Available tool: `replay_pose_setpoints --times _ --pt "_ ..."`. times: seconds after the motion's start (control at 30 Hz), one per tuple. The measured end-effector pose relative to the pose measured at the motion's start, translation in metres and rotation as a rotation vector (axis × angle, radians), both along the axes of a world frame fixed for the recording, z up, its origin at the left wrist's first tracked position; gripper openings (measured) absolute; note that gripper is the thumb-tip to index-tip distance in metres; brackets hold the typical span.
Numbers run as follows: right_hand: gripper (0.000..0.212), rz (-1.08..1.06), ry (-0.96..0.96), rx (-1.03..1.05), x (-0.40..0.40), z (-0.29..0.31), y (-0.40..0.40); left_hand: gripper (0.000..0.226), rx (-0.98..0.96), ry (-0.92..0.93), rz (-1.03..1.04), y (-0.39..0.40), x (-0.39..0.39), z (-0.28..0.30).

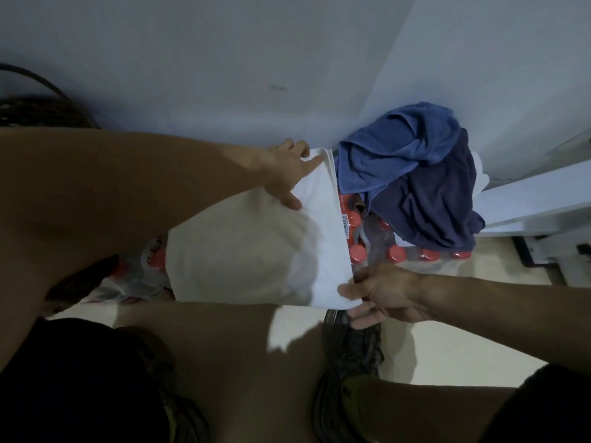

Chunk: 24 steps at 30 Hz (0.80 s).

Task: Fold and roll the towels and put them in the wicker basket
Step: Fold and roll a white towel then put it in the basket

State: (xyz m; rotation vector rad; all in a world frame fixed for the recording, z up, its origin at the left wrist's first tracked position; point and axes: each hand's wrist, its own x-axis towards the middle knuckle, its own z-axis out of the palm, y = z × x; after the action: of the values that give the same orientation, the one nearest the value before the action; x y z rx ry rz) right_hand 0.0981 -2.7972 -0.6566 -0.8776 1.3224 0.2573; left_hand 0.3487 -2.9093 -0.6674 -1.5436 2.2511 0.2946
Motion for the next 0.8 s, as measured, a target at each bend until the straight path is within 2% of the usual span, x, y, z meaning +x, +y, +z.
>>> replay_pose_setpoints --times 0.1,0.2,0.3,0.37,0.47,0.53,0.57,0.63,0.67,0.73,0.77,0.8 --pt "0.04 0.002 0.035 -0.009 -0.002 -0.007 0.0 0.116 -0.002 0.01 0.004 -0.002 0.001 -0.002" --pt "0.033 0.066 0.039 -0.049 -0.003 -0.011 -0.001 0.109 -0.021 0.084 0.016 0.003 0.006 -0.004" --pt "0.029 0.157 0.041 -0.104 -0.003 -0.014 -0.004 0.093 -0.06 0.234 0.052 0.026 0.015 0.003" --pt "0.032 0.208 0.053 -0.141 -0.004 -0.017 -0.006 0.077 -0.14 0.352 0.059 0.052 0.023 0.016" --pt "0.034 0.238 0.059 -0.189 -0.001 -0.021 -0.01 0.039 -0.316 0.465 0.063 0.098 0.041 0.041" --pt "0.035 0.209 0.073 -0.204 0.001 -0.022 -0.012 0.011 -0.354 0.504 0.178 0.131 0.05 0.054" --pt "0.035 0.197 0.081 -0.194 0.003 -0.022 -0.013 0.005 -0.352 0.514 0.283 0.148 0.05 0.057" --pt "0.026 0.191 0.077 -0.178 0.004 -0.018 -0.015 0.016 -0.254 0.493 0.615 0.181 0.047 0.051" --pt "0.021 0.195 0.069 -0.196 0.005 -0.016 -0.016 0.019 -0.121 0.479 0.806 0.196 0.045 0.043" --pt "0.02 0.207 0.047 -0.264 0.006 -0.01 -0.019 0.021 0.301 0.465 1.164 0.229 0.039 0.023" --pt "0.019 0.215 0.046 -0.291 0.008 -0.007 -0.02 0.025 0.48 0.507 1.313 0.244 0.037 0.012" --pt "0.017 0.225 0.058 -0.301 0.01 -0.004 -0.021 0.032 0.574 0.601 1.446 0.258 0.034 0.001"
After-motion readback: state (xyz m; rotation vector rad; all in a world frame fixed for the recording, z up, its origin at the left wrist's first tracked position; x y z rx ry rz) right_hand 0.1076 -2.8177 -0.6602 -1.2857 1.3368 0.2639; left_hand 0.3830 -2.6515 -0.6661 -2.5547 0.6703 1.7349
